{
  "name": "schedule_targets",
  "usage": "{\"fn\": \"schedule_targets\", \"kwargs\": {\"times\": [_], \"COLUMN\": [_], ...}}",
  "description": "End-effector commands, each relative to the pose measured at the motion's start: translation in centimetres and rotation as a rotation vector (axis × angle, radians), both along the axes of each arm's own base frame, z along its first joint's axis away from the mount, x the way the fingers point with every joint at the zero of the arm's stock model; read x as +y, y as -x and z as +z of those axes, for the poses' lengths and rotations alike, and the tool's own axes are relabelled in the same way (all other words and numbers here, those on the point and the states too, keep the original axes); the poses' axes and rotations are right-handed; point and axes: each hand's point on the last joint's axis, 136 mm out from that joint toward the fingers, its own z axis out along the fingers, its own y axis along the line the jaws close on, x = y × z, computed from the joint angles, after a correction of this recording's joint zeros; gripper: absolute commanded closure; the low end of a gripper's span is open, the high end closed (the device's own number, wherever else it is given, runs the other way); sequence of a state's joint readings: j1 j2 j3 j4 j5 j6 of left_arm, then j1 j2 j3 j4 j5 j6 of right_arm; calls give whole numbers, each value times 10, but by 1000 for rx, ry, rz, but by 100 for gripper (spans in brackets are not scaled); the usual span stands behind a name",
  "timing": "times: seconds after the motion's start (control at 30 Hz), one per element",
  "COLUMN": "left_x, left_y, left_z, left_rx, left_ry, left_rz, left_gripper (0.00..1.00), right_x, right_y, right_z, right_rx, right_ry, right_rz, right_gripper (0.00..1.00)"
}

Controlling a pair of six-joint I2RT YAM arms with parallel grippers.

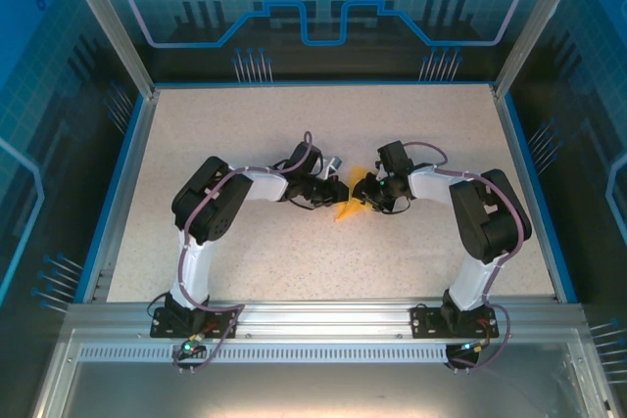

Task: Fold a paper plane with a square sheet of paper (pick it up from the middle)
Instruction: Fourth fold the wing at the center of the table.

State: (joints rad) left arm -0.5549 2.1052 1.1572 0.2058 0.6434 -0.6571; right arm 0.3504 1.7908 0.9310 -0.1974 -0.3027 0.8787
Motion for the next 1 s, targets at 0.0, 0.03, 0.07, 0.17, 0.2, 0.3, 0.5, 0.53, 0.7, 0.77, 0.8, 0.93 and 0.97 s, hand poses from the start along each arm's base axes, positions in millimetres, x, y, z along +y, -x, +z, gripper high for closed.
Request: {"fn": "schedule_targets", "kwargs": {"times": [0.0, 0.03, 0.07, 0.17, 0.2, 0.3, 0.5, 0.53, 0.7, 0.77, 0.8, 0.93, 0.97], "left_x": [-7, -7, -7, -10, -9, -4, 14, 17, 29, 34, 37, 44, 44], "left_y": [7, 9, 10, 13, 12, 6, -4, -4, -2, -3, -2, -3, -2], "left_z": [-5, -5, -4, 3, 6, 18, 38, 38, 27, 24, 22, 19, 19], "left_rx": [6, 11, 15, 25, 24, 3, -76, -85, -126, -156, -171, -238, -247], "left_ry": [-6, 0, 11, 57, 63, 88, 99, 92, 53, 26, 6, -56, -60], "left_rz": [-41, -44, -46, -54, -50, -18, 58, 70, 118, 136, 142, 156, 148], "left_gripper": [86, 86, 85, 84, 84, 81, 75, 73, 70, 68, 67, 64, 63], "right_x": [-25, -25, -25, -25, -26, -27, -31, -32, -34, -37, -38, -43, -43], "right_y": [34, 34, 33, 34, 34, 35, 38, 38, 41, 44, 44, 49, 50], "right_z": [-39, -39, -39, -39, -40, -42, -46, -47, -49, -50, -50, -54, -55], "right_rx": [169, 170, 170, 170, 174, 179, 204, 212, 250, 264, 267, 300, 306], "right_ry": [112, 112, 112, 112, 115, 124, 148, 153, 170, 195, 211, 260, 268], "right_rz": [-33, -34, -36, -33, -33, -34, -51, -57, -72, -71, -70, -71, -70], "right_gripper": [67, 67, 67, 66, 66, 66, 65, 64, 60, 58, 57, 54, 54]}}
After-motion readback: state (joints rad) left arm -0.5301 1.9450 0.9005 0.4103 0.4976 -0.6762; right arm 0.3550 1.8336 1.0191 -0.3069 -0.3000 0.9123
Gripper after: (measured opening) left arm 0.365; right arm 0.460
